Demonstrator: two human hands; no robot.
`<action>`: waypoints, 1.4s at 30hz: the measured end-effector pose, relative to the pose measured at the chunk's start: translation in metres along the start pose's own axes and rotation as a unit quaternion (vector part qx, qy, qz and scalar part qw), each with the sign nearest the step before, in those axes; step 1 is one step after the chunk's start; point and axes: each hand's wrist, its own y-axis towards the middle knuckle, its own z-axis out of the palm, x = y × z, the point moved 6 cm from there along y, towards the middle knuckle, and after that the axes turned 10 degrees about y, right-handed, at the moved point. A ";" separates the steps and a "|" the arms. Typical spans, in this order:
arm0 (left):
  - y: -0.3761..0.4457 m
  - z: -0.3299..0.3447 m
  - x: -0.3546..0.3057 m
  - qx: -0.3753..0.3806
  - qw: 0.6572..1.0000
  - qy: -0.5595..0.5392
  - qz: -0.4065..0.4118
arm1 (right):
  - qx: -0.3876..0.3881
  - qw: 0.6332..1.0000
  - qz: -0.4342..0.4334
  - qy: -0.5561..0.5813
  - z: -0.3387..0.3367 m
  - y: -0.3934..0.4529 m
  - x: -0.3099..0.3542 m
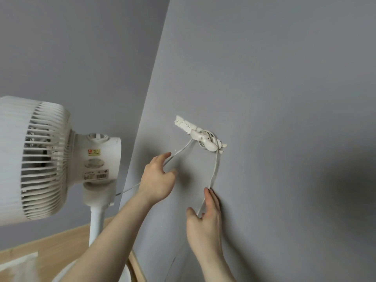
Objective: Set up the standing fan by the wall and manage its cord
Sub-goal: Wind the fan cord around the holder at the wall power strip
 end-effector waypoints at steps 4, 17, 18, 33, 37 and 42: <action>0.001 0.012 0.015 0.060 0.998 0.005 -0.034 | 0.008 0.999 0.015 0.031 0.015 0.004 -0.002; 0.023 0.011 0.035 0.049 0.994 -0.061 -0.076 | 0.083 0.978 0.152 0.115 0.053 0.053 0.025; 0.025 0.013 0.038 0.044 0.994 -0.056 -0.083 | 0.091 0.978 0.152 0.109 0.055 0.057 0.030; 0.030 0.017 0.051 0.051 0.998 0.011 -0.028 | 0.154 0.968 0.136 0.145 0.083 0.068 0.057; 0.030 0.014 0.050 0.065 0.998 -0.007 -0.025 | 0.083 0.974 0.121 0.170 0.059 0.054 0.044; 0.027 0.012 0.050 0.049 0.997 -0.042 -0.032 | 0.012 0.983 0.076 0.168 0.036 0.012 0.026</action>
